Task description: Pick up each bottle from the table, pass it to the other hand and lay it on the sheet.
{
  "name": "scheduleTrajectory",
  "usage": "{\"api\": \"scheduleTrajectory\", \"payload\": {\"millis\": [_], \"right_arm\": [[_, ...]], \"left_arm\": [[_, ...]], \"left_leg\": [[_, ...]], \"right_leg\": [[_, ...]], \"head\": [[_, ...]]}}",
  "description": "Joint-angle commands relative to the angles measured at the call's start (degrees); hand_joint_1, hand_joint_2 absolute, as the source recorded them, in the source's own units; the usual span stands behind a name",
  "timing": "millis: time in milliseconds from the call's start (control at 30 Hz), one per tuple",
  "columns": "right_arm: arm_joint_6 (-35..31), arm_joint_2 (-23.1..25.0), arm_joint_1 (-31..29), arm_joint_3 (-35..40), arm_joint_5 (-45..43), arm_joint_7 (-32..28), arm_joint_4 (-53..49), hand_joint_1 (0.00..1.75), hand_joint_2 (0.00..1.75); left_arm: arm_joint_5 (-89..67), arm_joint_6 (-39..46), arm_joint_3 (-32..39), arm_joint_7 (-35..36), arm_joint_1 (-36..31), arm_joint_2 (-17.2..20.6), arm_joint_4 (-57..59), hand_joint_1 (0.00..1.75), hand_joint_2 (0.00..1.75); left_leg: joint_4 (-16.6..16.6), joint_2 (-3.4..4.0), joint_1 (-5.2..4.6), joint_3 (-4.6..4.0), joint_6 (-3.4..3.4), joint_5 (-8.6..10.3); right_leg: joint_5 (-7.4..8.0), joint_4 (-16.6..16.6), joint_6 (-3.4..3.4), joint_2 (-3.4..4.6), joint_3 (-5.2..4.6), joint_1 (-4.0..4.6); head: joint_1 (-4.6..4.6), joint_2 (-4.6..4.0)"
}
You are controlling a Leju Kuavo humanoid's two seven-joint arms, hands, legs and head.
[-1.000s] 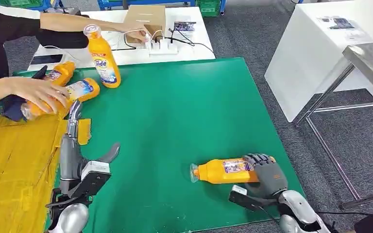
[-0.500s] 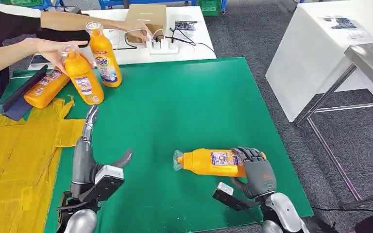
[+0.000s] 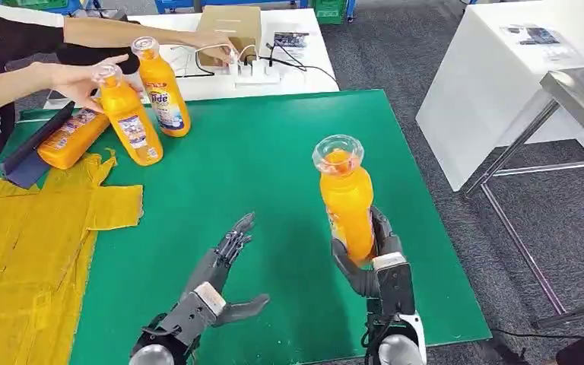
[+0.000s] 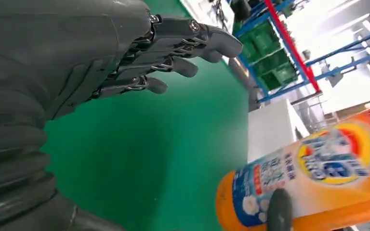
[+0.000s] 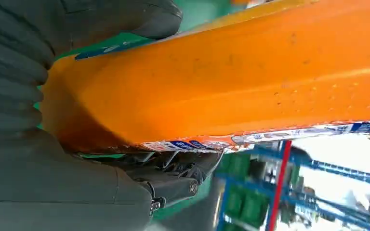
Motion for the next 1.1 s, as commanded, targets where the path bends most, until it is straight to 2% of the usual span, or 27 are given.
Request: {"api": "scheduleTrajectory", "payload": {"millis": [33, 200, 300, 467, 633, 667, 833, 867, 1100], "right_arm": [[0.5, 2.1, -1.6, -0.5, -0.8, -0.3, 2.1, 1.75, 1.75], [0.5, 2.1, -1.6, -0.5, -0.8, -0.3, 2.1, 1.75, 1.75], [6.5, 1.4, -2.5, 1.3, -4.4, -0.4, 3.3, 1.75, 1.75], [8.0, 1.9, -4.9, 5.0, -3.2, -0.4, 7.4, 1.75, 1.75], [11.3, 2.2, -8.1, 12.4, -0.7, 1.4, 15.4, 1.75, 1.75], [13.5, 1.4, -9.7, 17.5, 3.1, 2.4, 19.0, 1.75, 1.75], [12.6, 1.2, -11.8, 23.3, 5.3, 2.0, 27.1, 1.75, 1.75], [12.8, 0.9, -12.0, 24.0, 5.3, 2.0, 28.5, 1.75, 1.75], [13.1, 0.8, -12.6, 24.8, 5.2, 1.9, 31.0, 1.75, 1.75]], "left_arm": [[0.4, -0.2, -2.5, 0.4, -2.9, 1.4, 5.5, 0.0, 1.75], [0.4, -0.2, -2.5, 0.4, -2.9, 1.4, 5.5, 0.0, 1.75], [1.2, -0.4, -2.9, 0.4, -3.7, 1.2, 6.1, 0.0, 1.75], [1.9, -0.3, -3.5, 0.8, -5.6, 0.7, 6.9, 0.0, 1.75], [2.3, 0.4, -4.1, 1.3, -7.0, 0.4, 6.3, 0.0, 1.75], [2.8, 1.2, -3.7, 1.2, -7.4, 0.0, 6.0, 0.0, 1.75], [3.7, 1.8, -3.1, 1.6, -8.4, -0.1, 6.3, 0.0, 1.75], [4.1, 1.9, -2.8, 1.6, -8.5, -0.1, 6.4, 0.0, 1.75], [4.8, 2.0, -2.7, 1.3, -9.0, -0.2, 6.5, 0.0, 1.75]], "left_leg": [[0.0, 0.05, 0.02, 0.26, -0.01, -0.07], [0.0, 0.03, 0.02, 0.11, -0.01, -0.03], [0.0, 0.06, 0.02, 0.28, -0.01, -0.09], [0.0, 0.08, 0.03, 0.13, -0.01, -0.03], [-0.1, 0.14, 0.04, 0.21, -0.01, -0.04], [0.0, 0.18, 0.08, 0.35, -0.02, -0.1], [-0.1, 0.12, 0.07, 0.18, -0.02, -0.03], [-0.1, 0.09, 0.09, 0.35, -0.02, -0.07], [0.0, -0.03, 0.06, 0.21, 0.0, -0.03]], "right_leg": [[-0.06, -0.1, -0.16, 0.05, 0.26, 0.04], [-0.01, -0.1, -0.11, 0.03, 0.11, 0.04], [-0.07, 0.0, -0.18, 0.06, 0.29, 0.05], [0.0, -0.1, -0.11, 0.09, 0.13, 0.05], [0.02, -0.1, -0.13, 0.14, 0.19, 0.06], [-0.03, -0.1, -0.2, 0.18, 0.35, 0.11], [0.02, -0.1, -0.12, 0.11, 0.17, 0.09], [-0.03, -0.1, -0.17, 0.08, 0.36, 0.11], [-0.05, -0.1, -0.14, -0.04, 0.26, 0.07]], "head": [[-0.02, 0.0], [-0.02, 0.0], [-0.02, 0.0], [-0.02, 0.0], [-0.02, 0.0], [-0.02, 0.0], [-0.02, 0.0], [0.0, 0.0], [0.0, 0.0]]}}
